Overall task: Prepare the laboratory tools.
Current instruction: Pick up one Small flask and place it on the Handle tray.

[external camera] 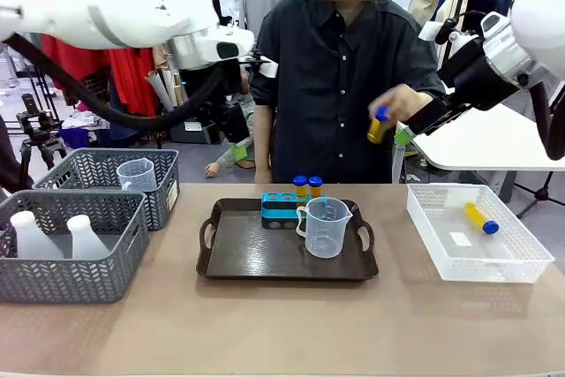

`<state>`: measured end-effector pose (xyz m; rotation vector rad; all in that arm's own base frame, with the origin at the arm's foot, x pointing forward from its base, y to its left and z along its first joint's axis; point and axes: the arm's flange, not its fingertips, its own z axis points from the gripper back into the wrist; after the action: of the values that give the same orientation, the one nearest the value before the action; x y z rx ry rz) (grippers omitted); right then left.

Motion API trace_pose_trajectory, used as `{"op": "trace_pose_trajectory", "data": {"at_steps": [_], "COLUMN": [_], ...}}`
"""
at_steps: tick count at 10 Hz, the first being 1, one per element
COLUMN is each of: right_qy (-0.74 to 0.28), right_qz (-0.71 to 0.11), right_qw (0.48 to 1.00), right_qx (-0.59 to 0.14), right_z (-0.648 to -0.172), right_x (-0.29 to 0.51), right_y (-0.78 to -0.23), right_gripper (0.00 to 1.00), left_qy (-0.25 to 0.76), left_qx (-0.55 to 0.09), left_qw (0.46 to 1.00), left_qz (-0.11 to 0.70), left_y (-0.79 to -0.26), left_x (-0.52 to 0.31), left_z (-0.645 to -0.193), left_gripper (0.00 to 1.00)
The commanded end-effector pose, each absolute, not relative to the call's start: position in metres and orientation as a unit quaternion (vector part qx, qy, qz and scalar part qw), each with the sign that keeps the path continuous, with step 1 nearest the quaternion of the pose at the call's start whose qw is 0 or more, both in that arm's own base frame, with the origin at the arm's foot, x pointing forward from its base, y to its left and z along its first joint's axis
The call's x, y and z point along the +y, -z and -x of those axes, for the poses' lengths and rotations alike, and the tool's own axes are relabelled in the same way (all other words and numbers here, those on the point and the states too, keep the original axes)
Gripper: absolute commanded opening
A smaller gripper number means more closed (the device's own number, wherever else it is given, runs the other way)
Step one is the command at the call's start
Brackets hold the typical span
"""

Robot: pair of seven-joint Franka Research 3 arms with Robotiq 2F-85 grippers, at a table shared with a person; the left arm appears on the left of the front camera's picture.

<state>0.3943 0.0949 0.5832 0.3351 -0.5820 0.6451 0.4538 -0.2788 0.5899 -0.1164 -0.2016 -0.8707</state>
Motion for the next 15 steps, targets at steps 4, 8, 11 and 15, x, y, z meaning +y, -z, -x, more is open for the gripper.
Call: {"op": "trace_pose_trajectory", "data": {"at_steps": [4,8,11,15], "right_qy": [-0.311,-0.311,-0.311,-0.311], "right_qz": [-0.166,-0.166,-0.166,-0.166], "right_qw": [0.892,0.892,0.892,0.892], "right_qx": [-0.281,-0.281,-0.281,-0.281], "right_z": [-0.394,-0.394,-0.394,-0.394], "right_x": [0.095,0.095,0.095,0.095], "right_y": [-0.584,-0.584,-0.584,-0.584], "right_gripper": [1.00,1.00,1.00,1.00], "left_qy": [0.280,0.296,0.296,0.205], "left_qx": [-0.100,-0.093,-0.093,-0.122], "left_qw": [0.954,0.950,0.950,0.971], "left_qz": [0.014,0.025,0.025,-0.010], "left_y": [-0.581,-0.592,-0.592,-0.598], "left_x": [-0.234,-0.234,-0.234,-0.180], "left_z": [-0.435,-0.436,-0.436,-0.420], "left_gripper": [1.00,1.00,1.00,1.00]}}
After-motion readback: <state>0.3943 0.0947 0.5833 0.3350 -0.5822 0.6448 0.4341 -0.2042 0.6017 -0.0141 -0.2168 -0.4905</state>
